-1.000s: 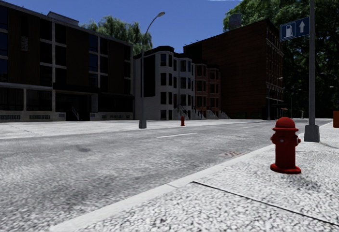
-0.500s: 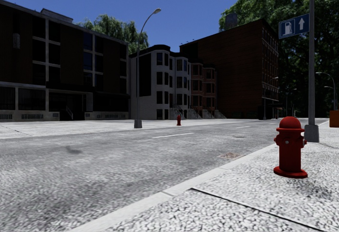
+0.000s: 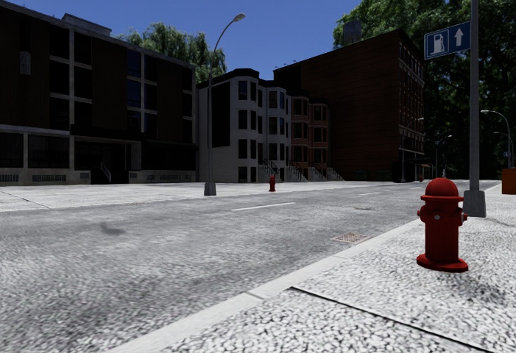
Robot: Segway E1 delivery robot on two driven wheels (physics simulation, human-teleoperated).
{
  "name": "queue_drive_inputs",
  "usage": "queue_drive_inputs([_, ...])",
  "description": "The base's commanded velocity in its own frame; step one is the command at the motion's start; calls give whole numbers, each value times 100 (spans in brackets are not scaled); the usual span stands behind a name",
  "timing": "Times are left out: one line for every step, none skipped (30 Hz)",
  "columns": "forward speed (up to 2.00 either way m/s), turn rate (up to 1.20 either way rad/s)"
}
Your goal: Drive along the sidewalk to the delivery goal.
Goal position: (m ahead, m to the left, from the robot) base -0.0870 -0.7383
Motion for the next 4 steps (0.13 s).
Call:
queue_drive_inputs([0, 0])
queue_drive_inputs([0, 0])
queue_drive_inputs([0, 0])
queue_drive_inputs([0, 0])
